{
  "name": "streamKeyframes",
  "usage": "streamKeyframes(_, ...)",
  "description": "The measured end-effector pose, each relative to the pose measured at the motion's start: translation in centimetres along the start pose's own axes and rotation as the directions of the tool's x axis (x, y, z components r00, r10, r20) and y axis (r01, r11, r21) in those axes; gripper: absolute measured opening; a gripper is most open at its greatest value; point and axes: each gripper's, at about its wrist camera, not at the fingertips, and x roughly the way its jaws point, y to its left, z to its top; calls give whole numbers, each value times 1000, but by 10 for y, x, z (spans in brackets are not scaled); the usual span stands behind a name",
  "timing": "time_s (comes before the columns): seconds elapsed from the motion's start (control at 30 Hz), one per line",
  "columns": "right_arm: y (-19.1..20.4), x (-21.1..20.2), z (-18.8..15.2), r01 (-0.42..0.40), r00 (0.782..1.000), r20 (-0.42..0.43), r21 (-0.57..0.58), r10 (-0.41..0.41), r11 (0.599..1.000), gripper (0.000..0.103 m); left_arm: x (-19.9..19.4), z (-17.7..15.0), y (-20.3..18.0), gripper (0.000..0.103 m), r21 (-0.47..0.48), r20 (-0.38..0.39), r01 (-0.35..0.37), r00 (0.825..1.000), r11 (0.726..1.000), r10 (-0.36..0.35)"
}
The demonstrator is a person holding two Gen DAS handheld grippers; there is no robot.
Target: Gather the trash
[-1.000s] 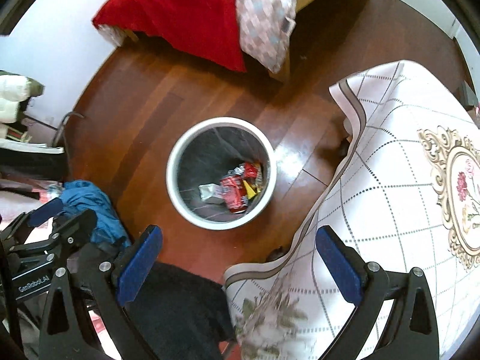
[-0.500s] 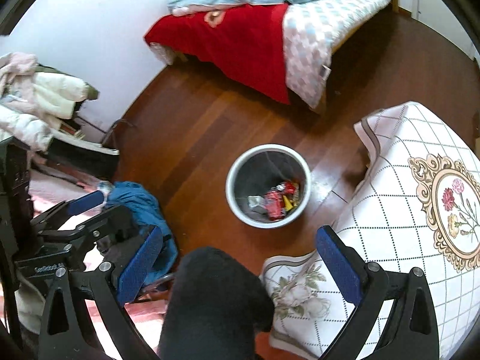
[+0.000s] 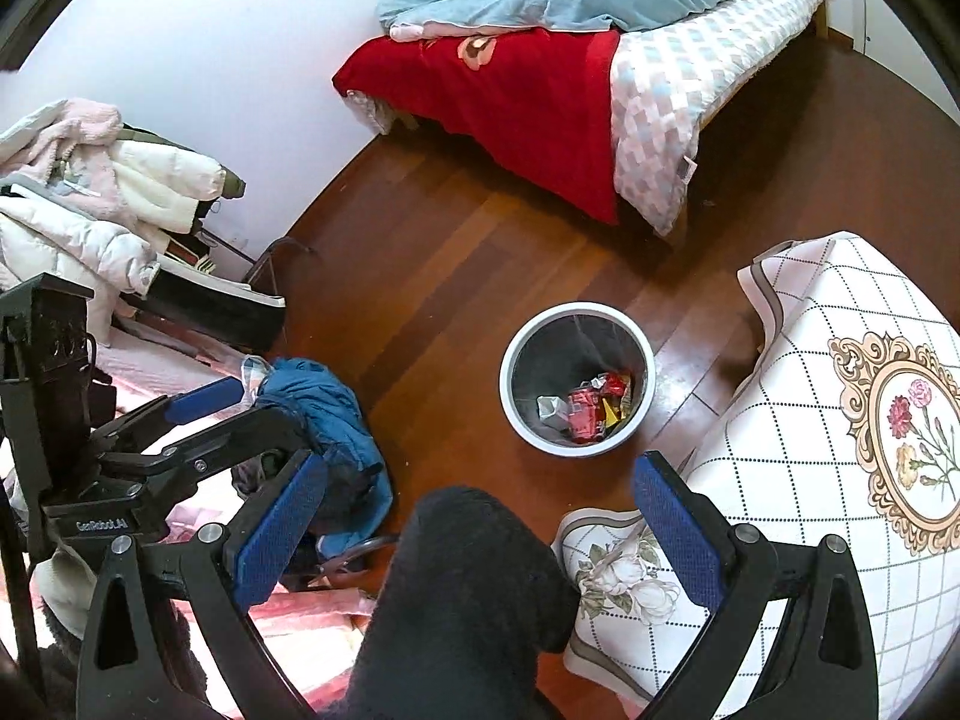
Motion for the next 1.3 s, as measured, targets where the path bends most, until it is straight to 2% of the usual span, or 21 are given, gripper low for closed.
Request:
streamKeyframes(0.2, 2, -3, -1, -16, 1000, -3, -7, 16, 1000, 103, -7, -1, -1, 99, -5, 19, -1, 1000, 1000, 1)
streamKeyframes(0.27, 2, -4, -1, -18, 1000, -2, -9, 18, 1000, 103, -8, -1, -2, 103, -4, 21, 2, 1000, 1000, -2)
streamKeyframes(1.3, 11, -23, -8, -32, 999, -8, -39, 32, 999, 103, -25, -5, -10, 103, 8, 34, 49, 998, 999, -49)
